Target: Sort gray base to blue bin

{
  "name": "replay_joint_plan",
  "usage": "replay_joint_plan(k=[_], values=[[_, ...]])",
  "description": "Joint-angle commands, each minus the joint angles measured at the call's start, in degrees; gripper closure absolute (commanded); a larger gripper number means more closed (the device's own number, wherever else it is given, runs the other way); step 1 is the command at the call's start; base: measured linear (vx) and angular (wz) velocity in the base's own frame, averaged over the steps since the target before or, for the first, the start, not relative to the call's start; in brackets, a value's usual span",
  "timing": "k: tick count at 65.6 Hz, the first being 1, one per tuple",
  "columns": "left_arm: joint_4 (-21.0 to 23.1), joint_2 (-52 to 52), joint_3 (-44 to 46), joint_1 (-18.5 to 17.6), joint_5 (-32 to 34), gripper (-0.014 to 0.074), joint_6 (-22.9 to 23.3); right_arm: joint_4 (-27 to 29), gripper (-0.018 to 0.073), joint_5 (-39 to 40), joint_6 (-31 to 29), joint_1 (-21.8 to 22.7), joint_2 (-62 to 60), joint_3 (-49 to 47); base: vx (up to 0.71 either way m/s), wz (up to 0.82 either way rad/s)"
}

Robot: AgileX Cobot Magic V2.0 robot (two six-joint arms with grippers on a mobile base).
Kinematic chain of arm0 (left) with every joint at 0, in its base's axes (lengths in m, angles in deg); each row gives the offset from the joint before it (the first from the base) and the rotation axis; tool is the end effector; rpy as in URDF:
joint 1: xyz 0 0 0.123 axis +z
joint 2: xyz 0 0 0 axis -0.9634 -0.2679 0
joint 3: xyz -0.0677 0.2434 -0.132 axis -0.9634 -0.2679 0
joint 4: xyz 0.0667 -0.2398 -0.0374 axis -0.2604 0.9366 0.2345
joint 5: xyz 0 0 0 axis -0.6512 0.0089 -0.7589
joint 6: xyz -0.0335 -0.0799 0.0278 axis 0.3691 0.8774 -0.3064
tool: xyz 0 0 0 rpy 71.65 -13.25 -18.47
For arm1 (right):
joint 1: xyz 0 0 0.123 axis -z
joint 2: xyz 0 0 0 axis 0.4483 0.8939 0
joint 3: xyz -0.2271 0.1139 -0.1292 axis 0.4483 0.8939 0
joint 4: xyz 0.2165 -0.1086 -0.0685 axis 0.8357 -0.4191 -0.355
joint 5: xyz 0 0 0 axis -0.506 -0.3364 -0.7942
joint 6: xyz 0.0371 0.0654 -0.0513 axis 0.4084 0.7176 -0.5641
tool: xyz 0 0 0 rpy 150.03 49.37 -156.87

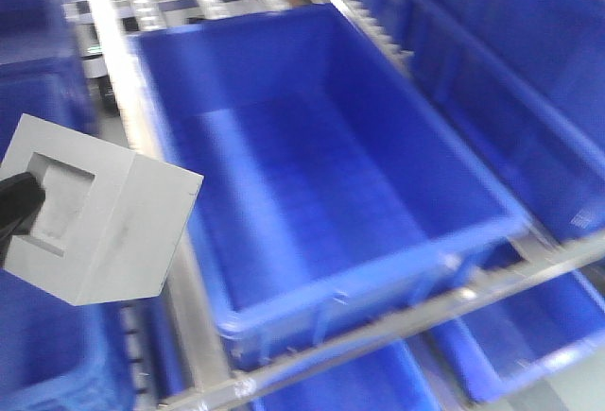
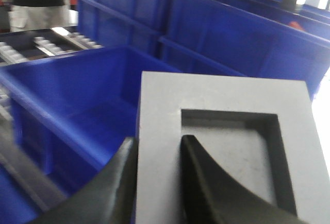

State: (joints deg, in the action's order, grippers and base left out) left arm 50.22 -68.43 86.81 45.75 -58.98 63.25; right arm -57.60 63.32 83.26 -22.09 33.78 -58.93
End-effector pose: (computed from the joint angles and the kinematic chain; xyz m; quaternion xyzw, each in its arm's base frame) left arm 0.1080 -0.0588 0.3444 0.1117 0.7287 -0.2289 0.6357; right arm 0.0552 -0.0042 0.1844 0.0368 0.7560 -0.0185 0.6532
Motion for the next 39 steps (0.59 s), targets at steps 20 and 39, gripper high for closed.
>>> replay_joint_plan(k=[20,39], values=[[0.2,0.1,1.9,-0.3,6.3,0.0603,0.7,-0.6,0.0564,4.3,-0.6,0.0,0.2,0.0,0.13,0.55],[0.2,0.1,1.9,-0.3,6.3,0.0603,0.7,-0.6,0.0564,4.3,-0.6,0.0,0.2,0.0,0.07,0.28]])
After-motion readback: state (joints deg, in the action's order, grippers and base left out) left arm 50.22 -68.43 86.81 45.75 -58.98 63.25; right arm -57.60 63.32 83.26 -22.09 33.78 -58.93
